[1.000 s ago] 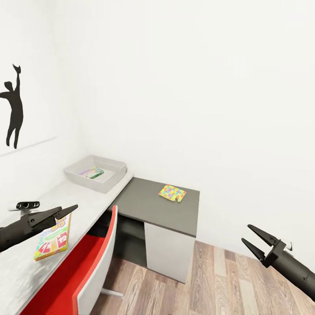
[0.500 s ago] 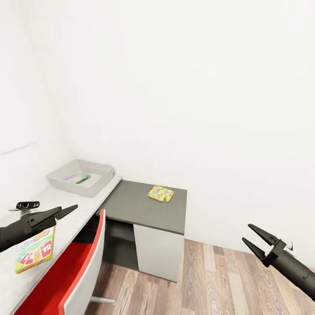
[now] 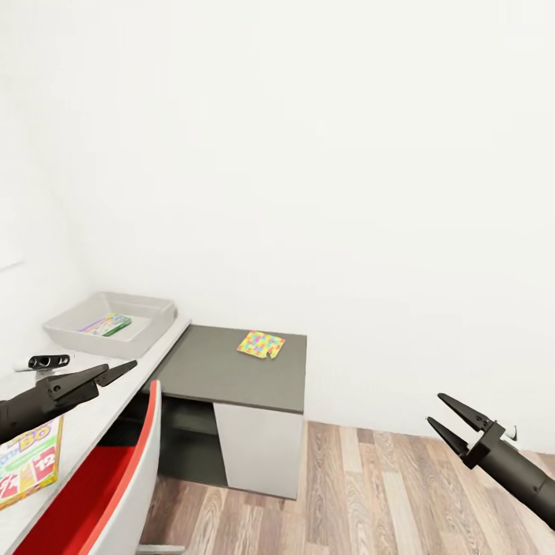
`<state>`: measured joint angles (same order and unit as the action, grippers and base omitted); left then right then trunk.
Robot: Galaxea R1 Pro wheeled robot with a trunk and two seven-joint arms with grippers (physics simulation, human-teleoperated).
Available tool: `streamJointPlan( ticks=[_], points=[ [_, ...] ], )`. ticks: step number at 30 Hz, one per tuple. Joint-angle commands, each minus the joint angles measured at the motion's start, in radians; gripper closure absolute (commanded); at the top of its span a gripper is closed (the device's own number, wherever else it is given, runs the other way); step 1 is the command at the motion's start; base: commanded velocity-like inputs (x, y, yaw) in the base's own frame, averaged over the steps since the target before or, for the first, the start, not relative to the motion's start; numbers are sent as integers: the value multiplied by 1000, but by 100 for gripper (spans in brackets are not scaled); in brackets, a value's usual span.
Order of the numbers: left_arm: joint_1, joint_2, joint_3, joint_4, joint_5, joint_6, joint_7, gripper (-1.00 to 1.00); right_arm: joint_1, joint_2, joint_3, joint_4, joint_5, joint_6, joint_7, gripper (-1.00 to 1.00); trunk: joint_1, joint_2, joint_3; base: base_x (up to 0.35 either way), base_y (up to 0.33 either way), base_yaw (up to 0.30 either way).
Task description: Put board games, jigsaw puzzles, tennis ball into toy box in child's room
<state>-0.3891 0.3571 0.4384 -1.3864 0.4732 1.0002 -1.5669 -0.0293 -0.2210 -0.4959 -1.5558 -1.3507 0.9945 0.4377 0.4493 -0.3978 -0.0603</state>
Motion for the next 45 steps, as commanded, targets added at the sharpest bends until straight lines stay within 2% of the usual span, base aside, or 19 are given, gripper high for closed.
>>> streamJointPlan(
  ticks=[1,29,45],
  points=[
    [-1,0,0,0,-1,11,-4,-100,-1,0,-1,0,7,4,7,-100,1,-2,-1,0,0,-218],
    [-1,-1,-1,0,-1,8,-4,-100,-1,0,2,0,7,2,6,-100,1,-2,30,0,0,-217],
    [-1,-4,-2,-7,-1,6,-4,-100,-1,0,0,0,5,3,7,-100,1,-2,30,0,0,-70]
  ],
)
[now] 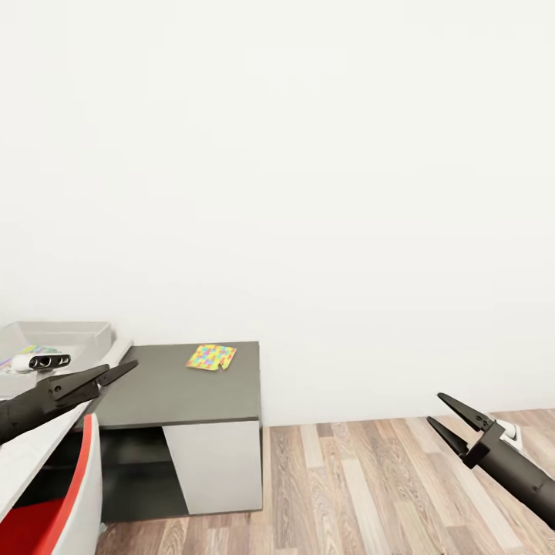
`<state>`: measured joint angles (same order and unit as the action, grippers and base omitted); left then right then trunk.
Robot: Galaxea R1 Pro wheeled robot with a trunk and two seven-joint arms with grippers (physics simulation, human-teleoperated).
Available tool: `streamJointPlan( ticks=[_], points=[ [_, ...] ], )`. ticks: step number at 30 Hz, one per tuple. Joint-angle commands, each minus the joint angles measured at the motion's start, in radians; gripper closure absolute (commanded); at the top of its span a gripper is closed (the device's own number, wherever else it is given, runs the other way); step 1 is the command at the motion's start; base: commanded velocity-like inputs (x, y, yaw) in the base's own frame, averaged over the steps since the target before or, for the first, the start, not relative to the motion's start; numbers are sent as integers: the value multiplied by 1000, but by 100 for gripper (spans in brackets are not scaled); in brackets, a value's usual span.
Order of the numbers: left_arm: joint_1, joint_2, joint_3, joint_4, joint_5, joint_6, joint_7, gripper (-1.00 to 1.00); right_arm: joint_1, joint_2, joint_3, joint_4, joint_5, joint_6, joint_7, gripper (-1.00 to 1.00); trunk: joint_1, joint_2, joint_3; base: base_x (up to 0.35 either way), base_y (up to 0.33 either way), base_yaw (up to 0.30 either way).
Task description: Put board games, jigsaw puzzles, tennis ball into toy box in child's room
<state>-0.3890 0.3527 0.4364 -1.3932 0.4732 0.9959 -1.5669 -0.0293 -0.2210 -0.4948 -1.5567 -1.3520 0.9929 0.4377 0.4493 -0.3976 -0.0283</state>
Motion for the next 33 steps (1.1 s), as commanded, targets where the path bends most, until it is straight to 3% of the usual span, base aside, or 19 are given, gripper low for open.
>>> streamJointPlan(
  ticks=[1,33],
  points=[
    [-1,0,0,-1,-1,11,-4,-100,-1,0,-2,0,7,4,7,-100,1,-2,-3,0,0,-208],
    [-1,0,1,-1,-1,10,-4,-100,-1,0,-1,1,8,3,4,-100,1,-2,-20,-7,0,-257]
  ],
)
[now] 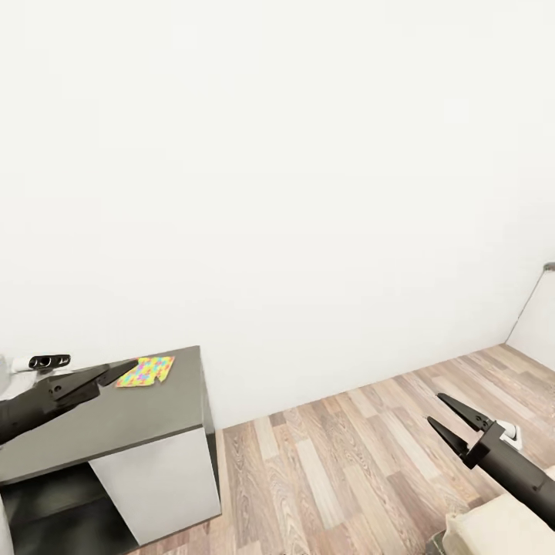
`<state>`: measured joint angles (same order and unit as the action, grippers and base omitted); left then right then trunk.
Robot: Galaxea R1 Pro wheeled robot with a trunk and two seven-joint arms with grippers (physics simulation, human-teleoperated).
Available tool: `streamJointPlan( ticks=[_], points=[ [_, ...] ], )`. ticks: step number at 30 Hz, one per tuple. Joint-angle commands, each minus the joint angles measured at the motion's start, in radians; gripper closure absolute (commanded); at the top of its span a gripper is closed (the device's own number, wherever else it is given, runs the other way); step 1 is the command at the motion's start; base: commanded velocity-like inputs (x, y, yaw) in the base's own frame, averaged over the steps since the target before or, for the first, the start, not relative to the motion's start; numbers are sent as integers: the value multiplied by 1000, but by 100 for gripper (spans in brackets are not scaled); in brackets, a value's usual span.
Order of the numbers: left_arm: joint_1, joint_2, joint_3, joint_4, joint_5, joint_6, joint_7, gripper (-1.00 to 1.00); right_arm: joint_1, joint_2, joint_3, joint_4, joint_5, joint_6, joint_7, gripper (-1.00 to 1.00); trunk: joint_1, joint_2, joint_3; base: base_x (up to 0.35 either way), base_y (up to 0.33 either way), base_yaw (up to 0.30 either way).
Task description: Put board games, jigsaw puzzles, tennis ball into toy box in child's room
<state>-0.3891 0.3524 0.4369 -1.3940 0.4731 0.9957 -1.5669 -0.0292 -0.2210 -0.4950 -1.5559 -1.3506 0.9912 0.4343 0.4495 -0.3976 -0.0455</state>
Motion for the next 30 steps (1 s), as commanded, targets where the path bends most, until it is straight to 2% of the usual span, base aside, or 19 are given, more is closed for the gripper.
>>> streamJointPlan(
  ticks=[1,19,30],
  points=[
    [0,0,0,0,-1,11,-4,-100,-1,0,-1,0,7,4,7,-100,0,-2,-3,-93,0,-265],
    [0,-2,-1,-2,-1,8,-4,-100,-1,0,-1,0,7,3,6,-100,0,-2,-10,-32,0,-265],
    [0,-3,-5,-3,-1,8,-4,-100,-1,0,-2,1,7,3,-4,-100,0,-2,-15,-169,0,-265]
  ],
)
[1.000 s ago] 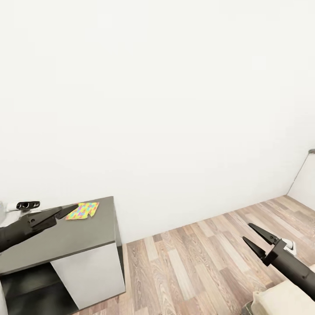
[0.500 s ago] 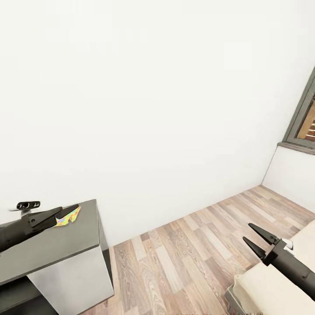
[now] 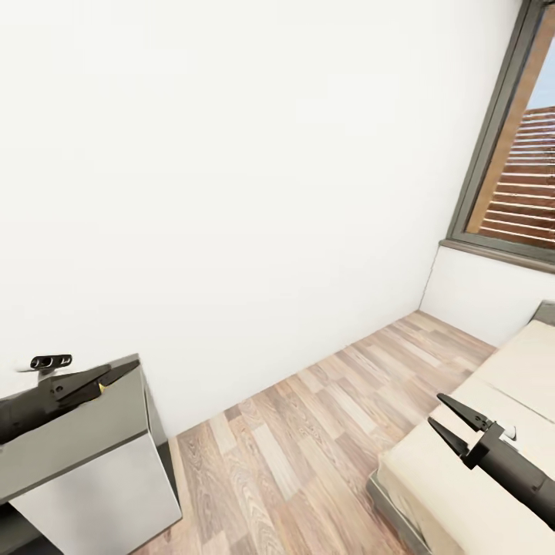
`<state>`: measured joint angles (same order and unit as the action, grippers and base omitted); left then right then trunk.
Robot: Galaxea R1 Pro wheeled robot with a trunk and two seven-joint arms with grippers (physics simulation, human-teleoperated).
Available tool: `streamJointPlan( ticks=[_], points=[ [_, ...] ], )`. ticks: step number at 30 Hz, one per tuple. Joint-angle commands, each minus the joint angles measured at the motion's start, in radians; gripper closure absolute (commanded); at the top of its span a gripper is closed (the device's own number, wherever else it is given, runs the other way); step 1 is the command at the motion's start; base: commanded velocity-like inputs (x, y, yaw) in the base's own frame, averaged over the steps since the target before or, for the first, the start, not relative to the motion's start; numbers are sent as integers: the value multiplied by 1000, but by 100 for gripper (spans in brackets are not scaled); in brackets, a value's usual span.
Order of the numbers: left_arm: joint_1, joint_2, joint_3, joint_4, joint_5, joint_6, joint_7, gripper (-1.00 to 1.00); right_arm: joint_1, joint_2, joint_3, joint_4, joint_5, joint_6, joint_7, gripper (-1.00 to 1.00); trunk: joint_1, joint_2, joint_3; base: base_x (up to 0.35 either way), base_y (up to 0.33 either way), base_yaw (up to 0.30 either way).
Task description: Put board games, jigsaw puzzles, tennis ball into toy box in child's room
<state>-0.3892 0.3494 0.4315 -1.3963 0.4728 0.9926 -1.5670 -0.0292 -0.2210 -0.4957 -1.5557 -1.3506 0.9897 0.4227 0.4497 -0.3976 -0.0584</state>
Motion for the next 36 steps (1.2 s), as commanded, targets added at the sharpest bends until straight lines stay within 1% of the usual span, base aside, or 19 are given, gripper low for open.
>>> streamJointPlan(
  ticks=[1,12,27,36],
  points=[
    [0,0,0,-2,-1,11,-4,-100,-1,0,-1,1,7,4,7,-100,0,-2,-3,-199,0,-264],
    [0,0,0,-12,-1,11,-4,-100,-1,0,-1,2,7,4,6,-100,0,-2,-7,-200,-21,-264],
    [0,0,0,-13,-1,11,-4,-100,-1,1,-2,2,6,4,5,-100,0,-2,-14,-193,-148,-260],
    [0,0,0,-13,-1,11,-4,-100,-1,2,-3,2,6,2,-4,-100,0,-2,-15,-163,-228,-77]
  ],
)
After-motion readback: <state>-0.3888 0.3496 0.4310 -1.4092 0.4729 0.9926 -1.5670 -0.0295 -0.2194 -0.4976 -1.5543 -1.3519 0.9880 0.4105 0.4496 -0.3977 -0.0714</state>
